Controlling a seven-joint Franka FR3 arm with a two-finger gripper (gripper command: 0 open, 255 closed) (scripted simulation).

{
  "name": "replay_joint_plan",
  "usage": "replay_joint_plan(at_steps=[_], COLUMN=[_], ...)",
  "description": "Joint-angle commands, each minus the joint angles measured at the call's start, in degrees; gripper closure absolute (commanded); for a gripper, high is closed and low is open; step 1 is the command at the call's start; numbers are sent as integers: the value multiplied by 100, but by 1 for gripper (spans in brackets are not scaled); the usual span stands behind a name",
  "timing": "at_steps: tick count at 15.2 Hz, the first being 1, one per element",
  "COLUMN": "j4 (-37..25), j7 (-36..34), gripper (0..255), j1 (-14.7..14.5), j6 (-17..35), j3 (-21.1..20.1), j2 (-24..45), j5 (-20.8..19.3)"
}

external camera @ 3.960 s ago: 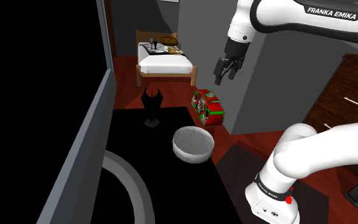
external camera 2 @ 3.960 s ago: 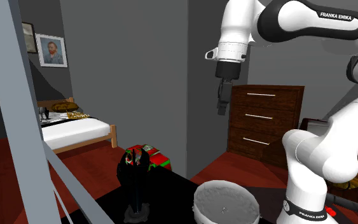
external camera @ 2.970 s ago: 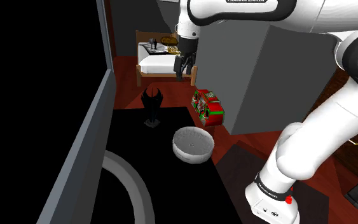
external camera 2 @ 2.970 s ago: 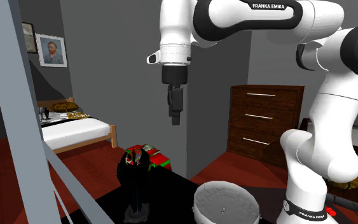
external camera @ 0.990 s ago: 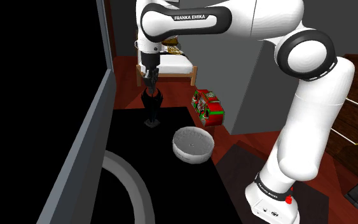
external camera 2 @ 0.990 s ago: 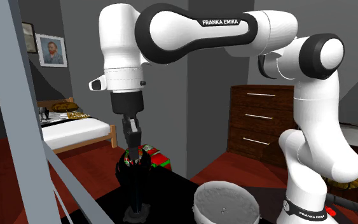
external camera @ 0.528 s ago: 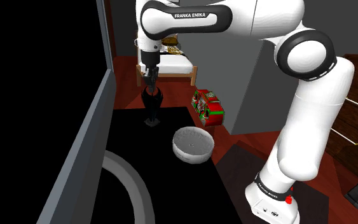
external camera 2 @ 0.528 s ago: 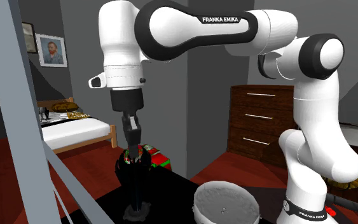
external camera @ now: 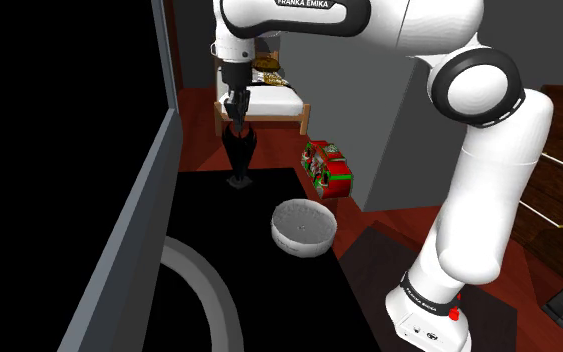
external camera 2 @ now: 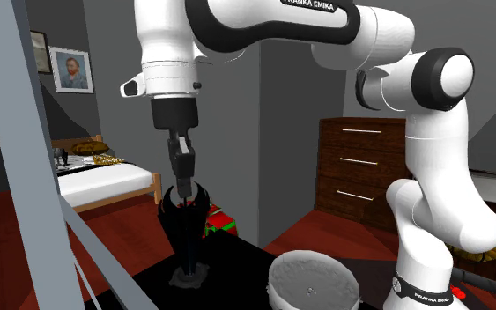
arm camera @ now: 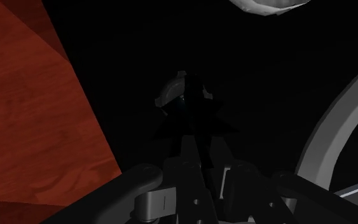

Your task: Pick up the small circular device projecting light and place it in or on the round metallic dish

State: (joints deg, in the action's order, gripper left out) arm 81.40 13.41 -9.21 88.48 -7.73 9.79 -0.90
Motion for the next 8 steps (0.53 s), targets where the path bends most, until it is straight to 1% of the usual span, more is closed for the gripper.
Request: replay_joint_plan(at_steps=[1, 8], j4=[-232, -1126], j7=[-2, -21], gripper=[255, 255], j1=[-5, -37], j6=[-172, -825], j3=[-1, -11], j2=[62, 304], j5=[-8, -42])
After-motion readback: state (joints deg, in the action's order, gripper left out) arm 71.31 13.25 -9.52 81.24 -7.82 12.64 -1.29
